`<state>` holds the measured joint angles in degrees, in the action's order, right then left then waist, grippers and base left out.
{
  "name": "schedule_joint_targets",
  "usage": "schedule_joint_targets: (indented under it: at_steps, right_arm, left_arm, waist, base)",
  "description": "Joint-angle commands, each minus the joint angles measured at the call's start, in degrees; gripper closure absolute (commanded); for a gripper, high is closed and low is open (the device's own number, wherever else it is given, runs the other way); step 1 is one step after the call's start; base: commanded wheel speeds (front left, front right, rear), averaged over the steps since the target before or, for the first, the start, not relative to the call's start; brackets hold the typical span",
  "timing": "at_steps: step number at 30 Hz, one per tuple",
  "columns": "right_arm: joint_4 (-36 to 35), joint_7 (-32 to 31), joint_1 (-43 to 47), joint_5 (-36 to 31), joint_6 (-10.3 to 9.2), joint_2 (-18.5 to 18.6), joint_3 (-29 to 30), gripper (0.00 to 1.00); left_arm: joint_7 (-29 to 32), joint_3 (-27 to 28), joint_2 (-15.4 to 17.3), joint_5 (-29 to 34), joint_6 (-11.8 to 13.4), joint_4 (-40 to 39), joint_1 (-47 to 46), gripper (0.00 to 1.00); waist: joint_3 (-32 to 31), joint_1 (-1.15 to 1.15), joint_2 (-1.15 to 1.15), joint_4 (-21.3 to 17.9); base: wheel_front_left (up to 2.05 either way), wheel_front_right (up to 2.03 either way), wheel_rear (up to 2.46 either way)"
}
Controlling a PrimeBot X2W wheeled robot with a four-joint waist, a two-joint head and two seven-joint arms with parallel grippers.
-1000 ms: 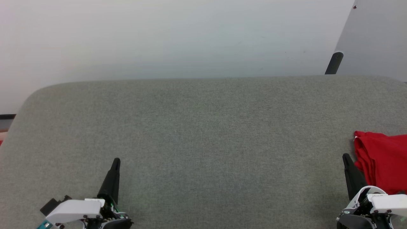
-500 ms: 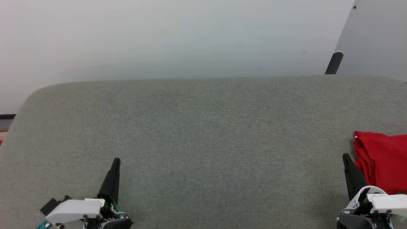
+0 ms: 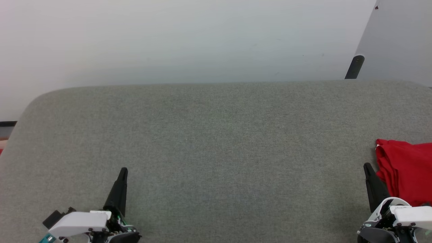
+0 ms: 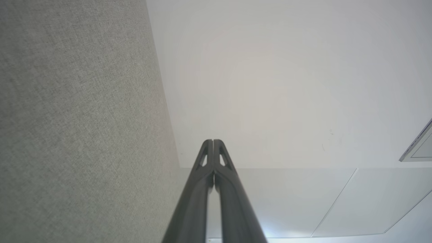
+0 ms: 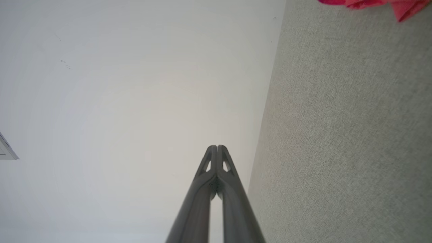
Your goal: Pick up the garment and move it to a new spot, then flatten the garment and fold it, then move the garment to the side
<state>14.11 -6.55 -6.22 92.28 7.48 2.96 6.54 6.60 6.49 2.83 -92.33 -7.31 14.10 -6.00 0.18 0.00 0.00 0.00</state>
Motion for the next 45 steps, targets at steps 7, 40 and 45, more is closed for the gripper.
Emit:
schedule_joint_targets:
  at_steps: [7,40,45]
  right_arm:
    - [0.02,-0.03,-0.13,0.24,0.02,-0.18,0.01,1.0]
    - [0.01,-0.02,-0.13,0.25,0.02,-0.18,0.0,1.0]
    - [0.01,-0.02,-0.13,0.25,0.02,-0.18,0.0,1.0]
  left_arm:
    - [0.09,0.15,-0.03,-0.16,-0.35,0.04,-0.61,1.0]
    - [0.08,0.14,-0.03,-0.17,-0.35,0.03,-0.6,1.0]
    - [0.08,0.14,-0.03,-0.17,-0.35,0.03,-0.6,1.0]
  waist:
    - [0.0,0.0,0.0,0.0]
    - [0.0,0.0,0.0,0.0]
    - [0.0,0.0,0.0,0.0]
  base:
    - [0.0,0.0,0.0]
    - [0.0,0.0,0.0]
    - [0.0,0.0,0.0]
